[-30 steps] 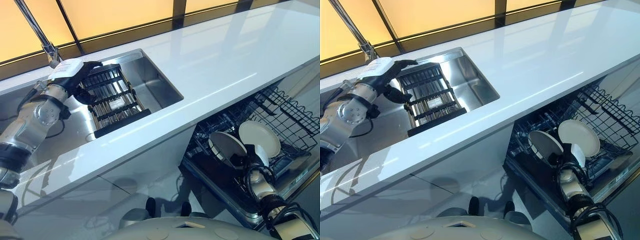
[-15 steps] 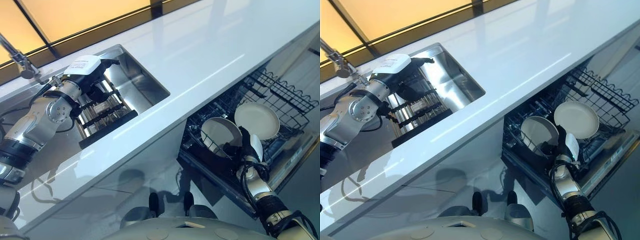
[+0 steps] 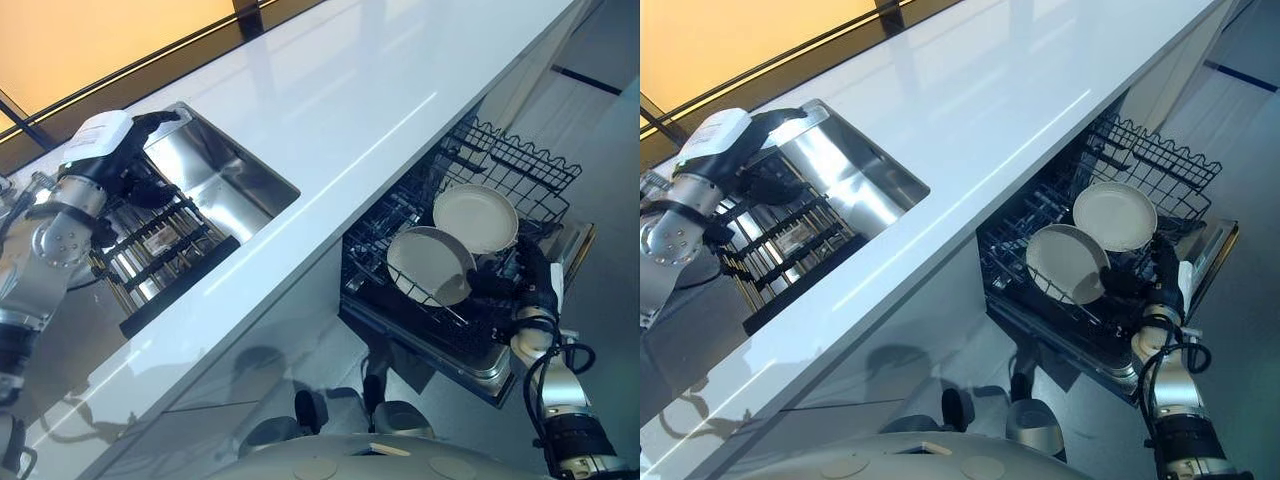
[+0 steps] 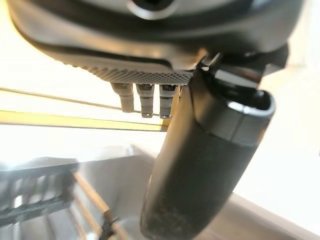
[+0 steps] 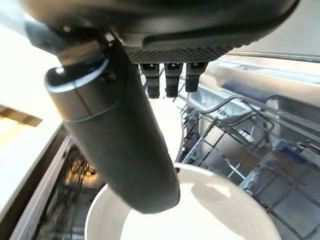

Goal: Pick up plates and place into dishwasher.

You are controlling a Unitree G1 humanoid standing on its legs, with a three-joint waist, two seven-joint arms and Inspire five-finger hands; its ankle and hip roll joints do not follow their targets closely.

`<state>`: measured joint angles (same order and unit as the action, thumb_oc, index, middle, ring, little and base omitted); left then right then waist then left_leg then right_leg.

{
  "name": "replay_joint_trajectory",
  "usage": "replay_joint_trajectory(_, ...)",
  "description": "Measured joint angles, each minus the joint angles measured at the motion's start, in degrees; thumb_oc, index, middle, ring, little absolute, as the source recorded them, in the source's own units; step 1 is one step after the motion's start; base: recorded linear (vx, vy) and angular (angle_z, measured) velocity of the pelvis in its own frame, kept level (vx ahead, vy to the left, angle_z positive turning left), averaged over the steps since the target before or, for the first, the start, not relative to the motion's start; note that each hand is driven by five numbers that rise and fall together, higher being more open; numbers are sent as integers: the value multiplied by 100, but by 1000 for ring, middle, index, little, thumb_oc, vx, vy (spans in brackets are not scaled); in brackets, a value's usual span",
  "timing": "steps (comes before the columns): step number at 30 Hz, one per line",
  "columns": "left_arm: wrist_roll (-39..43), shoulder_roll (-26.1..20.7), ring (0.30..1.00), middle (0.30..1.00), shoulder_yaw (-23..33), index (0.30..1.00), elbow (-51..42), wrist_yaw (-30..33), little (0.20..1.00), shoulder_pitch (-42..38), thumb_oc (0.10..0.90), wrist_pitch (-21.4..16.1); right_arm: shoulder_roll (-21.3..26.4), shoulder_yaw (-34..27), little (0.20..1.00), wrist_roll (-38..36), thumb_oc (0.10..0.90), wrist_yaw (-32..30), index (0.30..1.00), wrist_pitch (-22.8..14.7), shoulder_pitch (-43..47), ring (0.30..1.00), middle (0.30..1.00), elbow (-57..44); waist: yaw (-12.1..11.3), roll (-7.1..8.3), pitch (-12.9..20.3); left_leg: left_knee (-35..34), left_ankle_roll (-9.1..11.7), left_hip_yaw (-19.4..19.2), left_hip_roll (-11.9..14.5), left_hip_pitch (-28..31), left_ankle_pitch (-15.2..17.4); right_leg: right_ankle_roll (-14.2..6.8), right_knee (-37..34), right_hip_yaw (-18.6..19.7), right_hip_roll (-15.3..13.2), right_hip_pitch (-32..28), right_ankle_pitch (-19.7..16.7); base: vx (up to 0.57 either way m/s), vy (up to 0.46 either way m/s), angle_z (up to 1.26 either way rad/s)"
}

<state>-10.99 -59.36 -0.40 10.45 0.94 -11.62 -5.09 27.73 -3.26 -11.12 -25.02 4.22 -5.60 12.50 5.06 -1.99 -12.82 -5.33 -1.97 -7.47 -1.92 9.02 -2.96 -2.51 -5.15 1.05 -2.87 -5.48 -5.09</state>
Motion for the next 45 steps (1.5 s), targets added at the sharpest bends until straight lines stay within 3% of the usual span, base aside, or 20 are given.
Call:
replay_joint_trajectory(5, 506, 700, 900, 900, 752, 900, -7, 347, 900, 797, 800, -4, -479, -560, 900, -831, 800, -471, 900, -538, -76, 900, 900, 60, -30, 6, 2, 0, 32, -32, 3, 24, 38, -30, -1, 23, -34, -1, 20, -1, -11, -4)
replay_joint_trajectory(14, 1241, 1592, 900, 900, 959, 900, -42, 656, 900, 1466, 800, -10, -1249, -696, 900, -2422, 800, -376, 900, -1493, -98, 900, 900, 1121, -345, 52, 26, 23, 26, 61, -4, 13, 33, -29, -1, -45, -49, -24, 20, 17, -31, 4)
replay_joint_trajectory(21, 1494, 1705, 900, 900, 981, 900, -322, 773, 900, 1695, 800, -14, -1460, -704, 900, -3328, 800, -332, 900, -2278, -20, 900, 900, 1938, -654, 68, 31, 25, 33, 300, -23, -98, -22, -49, 0, -359, -90, -34, 38, 19, -38, 20)
replay_joint_trajectory(25, 1564, 1702, 900, 900, 971, 900, -458, 778, 900, 1726, 800, -14, -1462, -706, 900, -3925, 800, -95, 900, -2617, 118, 900, 900, 2452, -703, 71, 30, 26, 28, 447, -43, -200, -79, -53, 0, -523, -121, 10, 41, -3, -18, 18)
replay_joint_trajectory(30, 1610, 1685, 900, 900, 961, 900, -537, 779, 900, 1717, 800, -13, -1533, -731, 900, -5130, 800, 318, 900, -3043, 229, 900, 900, 2807, -748, 52, 19, 26, 36, 603, -53, -350, -144, -53, 0, -675, -143, 92, 42, -22, 0, 15)
replay_joint_trajectory(36, 1638, 1663, 900, 900, 765, 900, -537, 885, 900, 1647, 800, -13, -1638, -758, 900, -6650, 800, 832, 900, -3631, 236, 900, 900, 2823, -791, -88, -72, 27, 25, 747, -70, -502, -219, -52, 0, -811, -160, 186, 40, -23, 39, 12)
replay_joint_trajectory(45, 1682, 1664, 900, 900, 586, 900, -538, 1020, 900, 1604, 800, -13, -1666, -785, 900, -7288, 800, 1108, 900, -3737, 266, 900, 900, 2767, -787, -286, -202, 26, 28, 764, -70, -546, -229, -46, 1, -824, -158, 226, 37, 8, 41, 1)
